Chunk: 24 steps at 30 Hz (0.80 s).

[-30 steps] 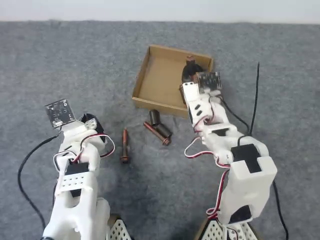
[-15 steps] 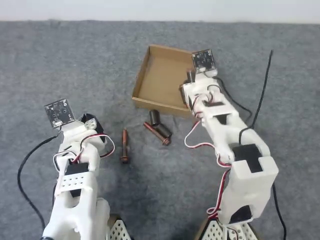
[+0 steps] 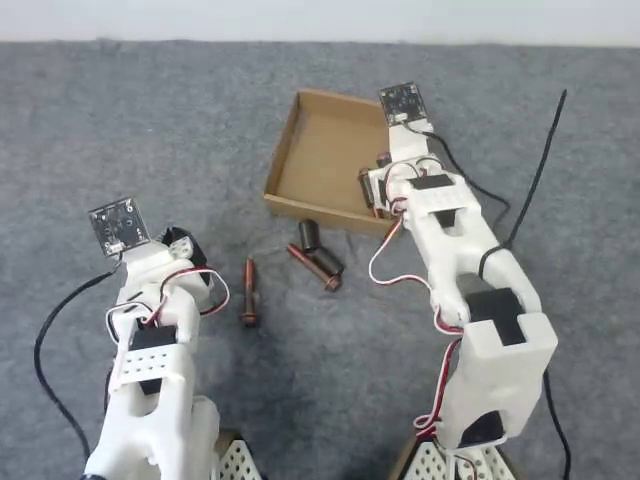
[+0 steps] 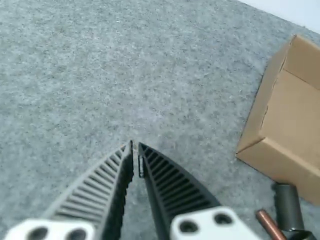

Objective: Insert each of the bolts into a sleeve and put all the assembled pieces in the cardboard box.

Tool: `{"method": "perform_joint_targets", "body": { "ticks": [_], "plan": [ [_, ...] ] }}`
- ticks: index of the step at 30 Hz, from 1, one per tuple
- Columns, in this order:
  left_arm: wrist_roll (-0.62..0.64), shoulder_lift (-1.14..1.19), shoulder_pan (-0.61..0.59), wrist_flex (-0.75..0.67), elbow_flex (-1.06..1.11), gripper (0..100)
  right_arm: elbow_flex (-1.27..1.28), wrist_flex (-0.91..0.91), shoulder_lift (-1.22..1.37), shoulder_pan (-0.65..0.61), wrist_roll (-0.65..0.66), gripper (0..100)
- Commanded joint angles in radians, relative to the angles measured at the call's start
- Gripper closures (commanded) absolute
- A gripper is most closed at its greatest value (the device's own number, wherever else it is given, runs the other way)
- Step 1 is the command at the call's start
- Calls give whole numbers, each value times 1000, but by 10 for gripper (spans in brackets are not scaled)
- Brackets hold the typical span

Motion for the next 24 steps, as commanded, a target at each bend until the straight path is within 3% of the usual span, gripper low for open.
{"method": "perform_joint_targets", "body": {
  "ticks": [1, 4, 9, 20, 24],
  "plan": [
    [-9, -29, 6, -2, -13, 991, -78, 4, -21, 22, 3, 991],
    [-9, -29, 6, -2, -15, 991, -89, 7, -22, 21, 3, 978],
    [-9, -29, 6, -2, -15, 991, -144, 151, -19, 21, 6, 846],
    [-9, -29, 6, -2, -15, 991, -284, 400, -97, 19, -2, 972],
    [-9, -29, 6, -2, -15, 991, -282, 507, -203, -1, -114, 992]
  ]
}}
